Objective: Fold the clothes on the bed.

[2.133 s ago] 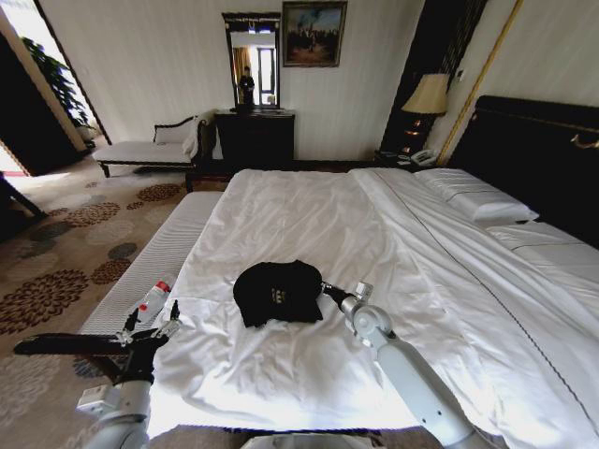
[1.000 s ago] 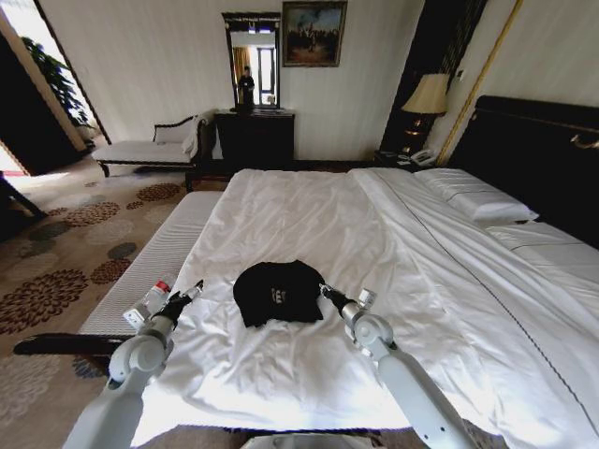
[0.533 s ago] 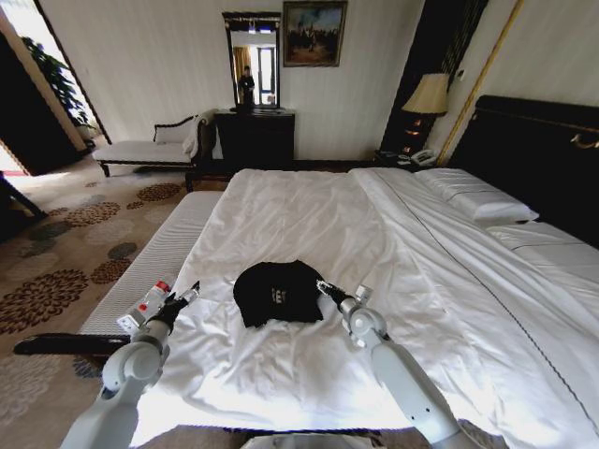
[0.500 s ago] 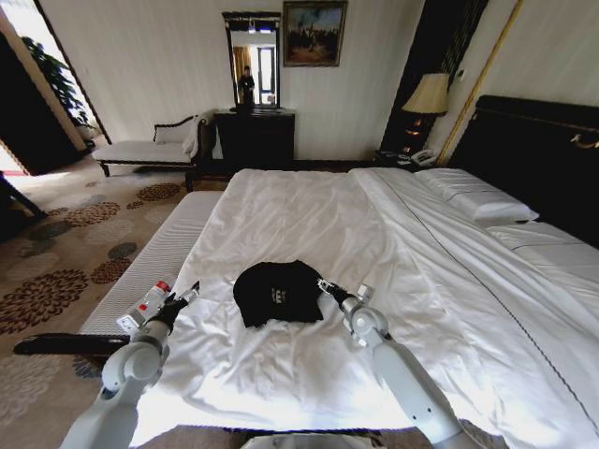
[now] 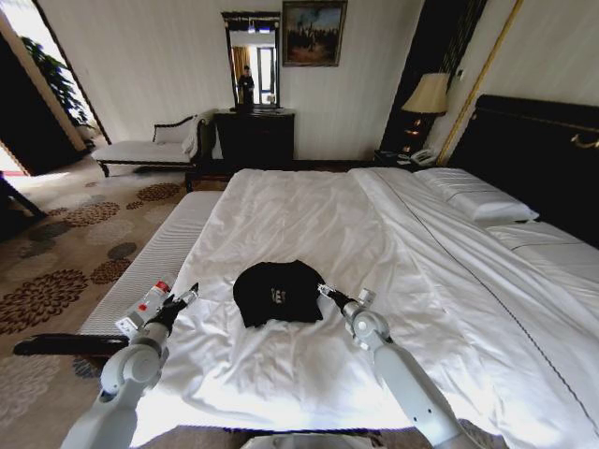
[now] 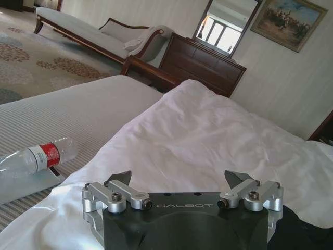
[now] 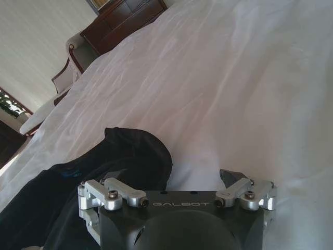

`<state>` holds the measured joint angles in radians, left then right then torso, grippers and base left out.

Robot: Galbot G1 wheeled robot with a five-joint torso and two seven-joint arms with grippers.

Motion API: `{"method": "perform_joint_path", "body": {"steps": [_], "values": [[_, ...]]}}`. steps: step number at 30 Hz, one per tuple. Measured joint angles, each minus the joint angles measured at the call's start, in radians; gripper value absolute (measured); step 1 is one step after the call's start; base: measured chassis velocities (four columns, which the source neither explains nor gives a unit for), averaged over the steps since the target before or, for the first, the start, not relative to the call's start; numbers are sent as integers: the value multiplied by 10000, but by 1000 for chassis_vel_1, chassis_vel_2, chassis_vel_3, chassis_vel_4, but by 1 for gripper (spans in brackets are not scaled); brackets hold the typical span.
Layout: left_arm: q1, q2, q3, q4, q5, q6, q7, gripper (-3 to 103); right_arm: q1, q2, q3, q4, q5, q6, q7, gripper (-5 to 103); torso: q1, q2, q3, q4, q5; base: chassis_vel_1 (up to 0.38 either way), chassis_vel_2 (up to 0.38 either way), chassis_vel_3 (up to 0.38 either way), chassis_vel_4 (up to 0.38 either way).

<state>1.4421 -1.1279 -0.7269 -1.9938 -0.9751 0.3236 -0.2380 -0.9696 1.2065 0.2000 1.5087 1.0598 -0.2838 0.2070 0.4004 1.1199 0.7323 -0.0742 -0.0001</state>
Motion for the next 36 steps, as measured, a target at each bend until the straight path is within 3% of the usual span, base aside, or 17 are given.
{"method": "perform_joint_path", "body": {"steps": [1, 2, 6, 11, 14, 17, 20, 23, 26, 36], "values": [[40, -6, -21, -1, 3, -8, 0, 100, 35, 40, -2, -88, -9, 68, -59, 91, 0, 0, 0, 1, 0, 0, 0, 0, 0], [54, -14, -27, -1, 5, -17, 0, 100, 54, 59, -5, -131, -29, 121, -95, 91, 0, 0, 0, 0, 0, 0, 0, 0, 0], [36, -82, 18, 64, 20, -36, 2, 100, 70, 86, -37, -177, -139, 261, -241, 70, 1, -1, 0, -1, 0, 0, 0, 0, 0], [-17, -155, 111, 150, 75, -45, 11, 100, 102, 99, -81, -192, -188, 285, -279, 59, 0, 0, 0, -1, -1, 0, 0, 0, 0], [-39, -181, 132, 219, 112, -58, 25, 100, 149, 100, -136, -232, -257, 285, -295, 42, 0, 0, 0, -1, 0, 0, 0, 0, 0], [-40, -172, 113, 253, 112, -67, 37, 100, 174, 98, -161, -259, -286, 285, -331, 37, 0, 0, 0, -1, 0, 0, 0, 0, 0], [-67, -112, 57, 332, 95, -85, 56, 100, 211, 117, -196, -292, -350, 327, -461, 21, 0, 0, 0, -1, 0, 0, 0, 0, 0], [-118, -104, 53, 373, 82, -91, 58, 100, 215, 128, -223, -295, -435, 404, -623, 16, 0, 0, 0, -1, 0, 0, 0, 0, 0], [-199, -104, 82, 410, 73, -92, 58, 100, 214, 121, -252, -277, -545, 440, -771, 2, 0, 0, 0, -1, 0, 0, 0, 0, 0], [-380, -76, 103, 538, -67, -93, 54, 100, 110, -14, -191, -59, -966, 511, -924, 0, 0, -1, 0, -1, 0, 0, 0, 0, 0]]}}
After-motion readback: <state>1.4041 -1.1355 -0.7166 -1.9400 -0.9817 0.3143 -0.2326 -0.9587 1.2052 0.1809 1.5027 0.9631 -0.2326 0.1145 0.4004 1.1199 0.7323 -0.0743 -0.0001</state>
